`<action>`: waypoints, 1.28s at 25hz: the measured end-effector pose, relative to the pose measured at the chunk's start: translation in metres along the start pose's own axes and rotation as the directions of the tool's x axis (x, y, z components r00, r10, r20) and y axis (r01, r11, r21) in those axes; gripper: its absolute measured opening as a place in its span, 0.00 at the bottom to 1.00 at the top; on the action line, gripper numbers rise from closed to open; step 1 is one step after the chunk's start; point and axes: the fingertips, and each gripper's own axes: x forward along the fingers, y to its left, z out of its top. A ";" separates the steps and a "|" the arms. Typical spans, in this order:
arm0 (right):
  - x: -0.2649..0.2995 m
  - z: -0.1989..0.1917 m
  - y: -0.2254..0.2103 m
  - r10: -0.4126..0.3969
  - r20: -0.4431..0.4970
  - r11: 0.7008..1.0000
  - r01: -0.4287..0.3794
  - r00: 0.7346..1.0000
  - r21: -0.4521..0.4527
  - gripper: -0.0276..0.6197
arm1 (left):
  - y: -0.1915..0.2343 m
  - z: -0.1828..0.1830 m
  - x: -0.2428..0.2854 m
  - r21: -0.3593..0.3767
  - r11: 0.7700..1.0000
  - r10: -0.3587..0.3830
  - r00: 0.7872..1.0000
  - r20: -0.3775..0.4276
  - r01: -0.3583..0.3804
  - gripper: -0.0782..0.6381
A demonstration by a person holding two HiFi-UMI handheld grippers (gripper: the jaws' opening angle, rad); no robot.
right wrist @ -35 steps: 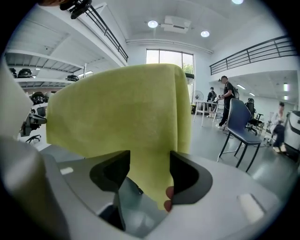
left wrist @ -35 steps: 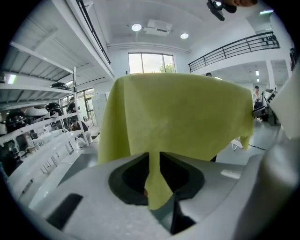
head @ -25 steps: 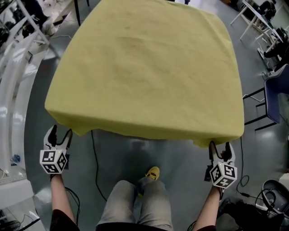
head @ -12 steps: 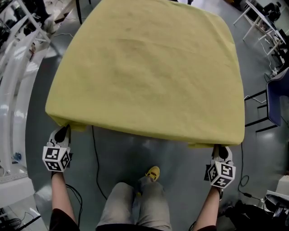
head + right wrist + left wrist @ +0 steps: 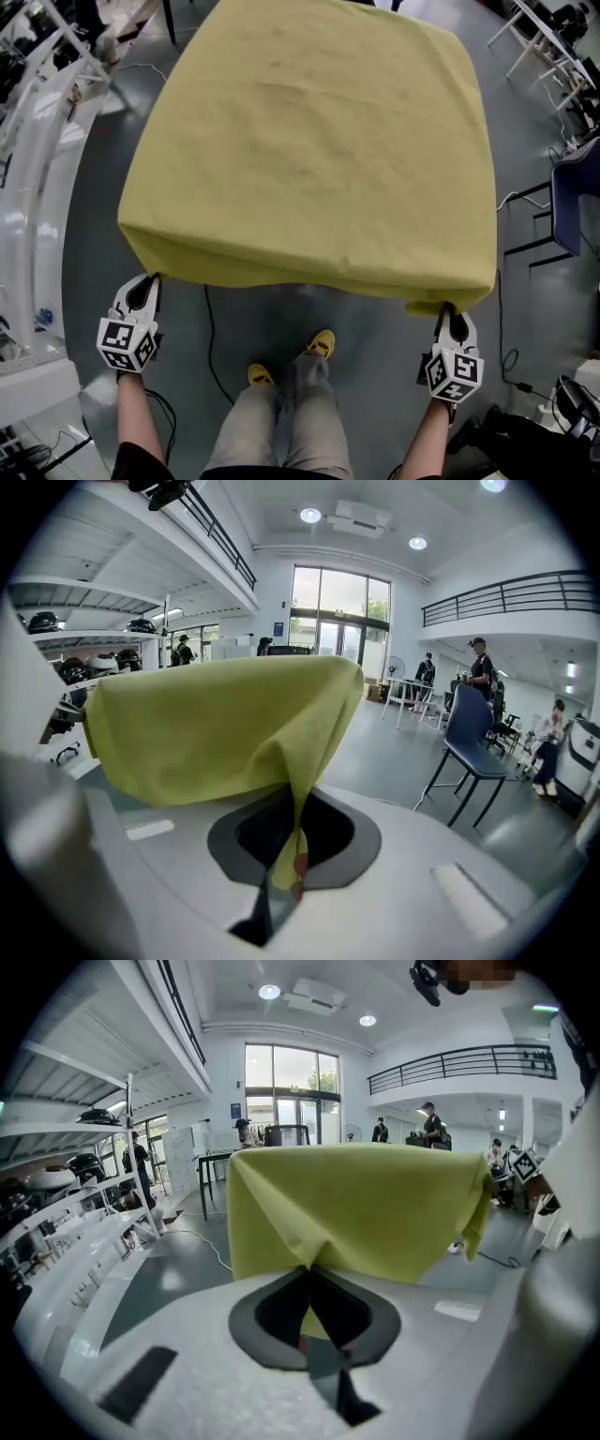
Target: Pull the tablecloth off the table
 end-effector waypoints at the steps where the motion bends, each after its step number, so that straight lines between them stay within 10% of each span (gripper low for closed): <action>1: -0.006 0.006 0.004 0.005 0.004 1.000 -0.005 1.000 -0.004 0.07 | -0.003 0.004 -0.008 -0.002 1.000 -0.007 1.000 0.004 0.007 0.12; 32: -0.174 0.060 0.033 0.016 0.056 0.999 -0.018 0.998 0.030 0.07 | -0.072 0.076 -0.164 -0.009 0.984 -0.177 0.972 0.154 0.180 0.12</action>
